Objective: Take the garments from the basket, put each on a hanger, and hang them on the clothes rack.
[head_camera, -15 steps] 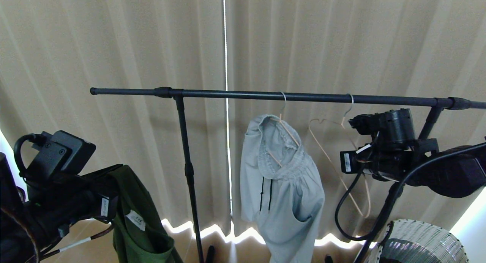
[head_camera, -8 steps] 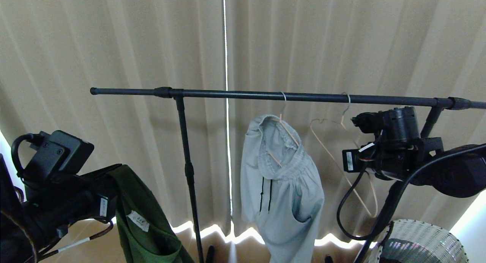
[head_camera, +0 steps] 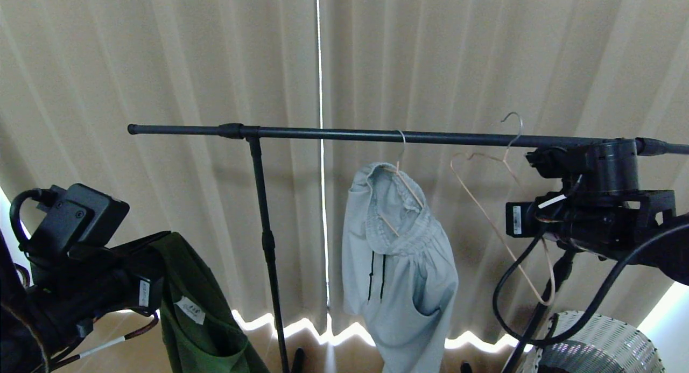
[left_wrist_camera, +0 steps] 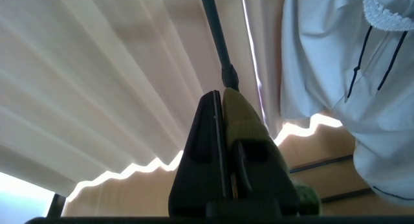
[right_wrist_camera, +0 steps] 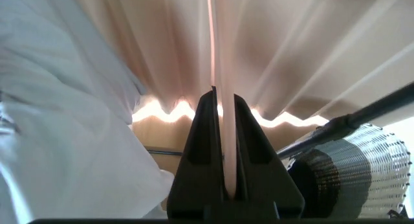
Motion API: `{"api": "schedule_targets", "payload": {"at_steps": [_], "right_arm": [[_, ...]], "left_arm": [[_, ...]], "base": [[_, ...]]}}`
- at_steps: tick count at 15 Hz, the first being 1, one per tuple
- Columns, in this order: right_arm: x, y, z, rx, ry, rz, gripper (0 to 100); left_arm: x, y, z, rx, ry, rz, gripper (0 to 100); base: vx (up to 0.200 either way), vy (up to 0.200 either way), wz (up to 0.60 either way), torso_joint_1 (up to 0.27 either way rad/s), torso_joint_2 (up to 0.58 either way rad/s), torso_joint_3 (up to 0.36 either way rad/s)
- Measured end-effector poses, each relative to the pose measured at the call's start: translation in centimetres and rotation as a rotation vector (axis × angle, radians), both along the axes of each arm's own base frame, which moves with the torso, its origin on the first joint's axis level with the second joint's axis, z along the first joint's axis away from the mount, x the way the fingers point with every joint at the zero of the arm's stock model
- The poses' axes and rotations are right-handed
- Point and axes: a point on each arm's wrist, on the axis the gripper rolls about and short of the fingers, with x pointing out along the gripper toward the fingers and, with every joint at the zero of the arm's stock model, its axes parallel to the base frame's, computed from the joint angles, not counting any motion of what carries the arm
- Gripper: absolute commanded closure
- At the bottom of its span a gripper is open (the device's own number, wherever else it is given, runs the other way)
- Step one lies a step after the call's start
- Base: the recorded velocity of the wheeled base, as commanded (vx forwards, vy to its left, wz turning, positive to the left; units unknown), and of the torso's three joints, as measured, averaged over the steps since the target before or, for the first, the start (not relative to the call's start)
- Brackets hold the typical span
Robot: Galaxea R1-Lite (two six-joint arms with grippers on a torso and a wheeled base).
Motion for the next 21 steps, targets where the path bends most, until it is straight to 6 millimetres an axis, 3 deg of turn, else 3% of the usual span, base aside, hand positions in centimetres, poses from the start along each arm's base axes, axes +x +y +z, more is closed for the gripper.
{"api": "schedule_targets", "payload": {"at_steps": [4, 7, 16, 21], "right_arm": [[-2.6, -0.7, 0.4, -0.001, -0.009, 0.006, 100], [-4.3, -1.2, 0.6, -0.003, -0.016, 0.010, 100], [-6.8, -1.7, 0.1, -0.016, -0.005, 0.024, 100], [-8.4, -2.1, -0.7, -0.019, 0.015, 0.030, 100]], "left_arm": [[0.0, 0.0, 0.0, 0.011, -0.002, 0.000, 100], [0.0, 0.1, -0.1, 0.026, -0.002, -0.002, 100], [-0.1, 0.1, -0.3, 0.030, 0.005, -0.002, 100], [-0.7, -0.1, -0.5, 0.026, 0.002, -0.023, 100]], "base": [[0.000, 0.000, 0.00, 0.000, 0.00, 0.000], [-0.200, 0.000, 0.00, 0.009, 0.00, 0.001], [-0.200, 0.000, 0.00, -0.001, 0.00, 0.001], [0.000, 0.000, 0.00, 0.000, 0.00, 0.000]]}}
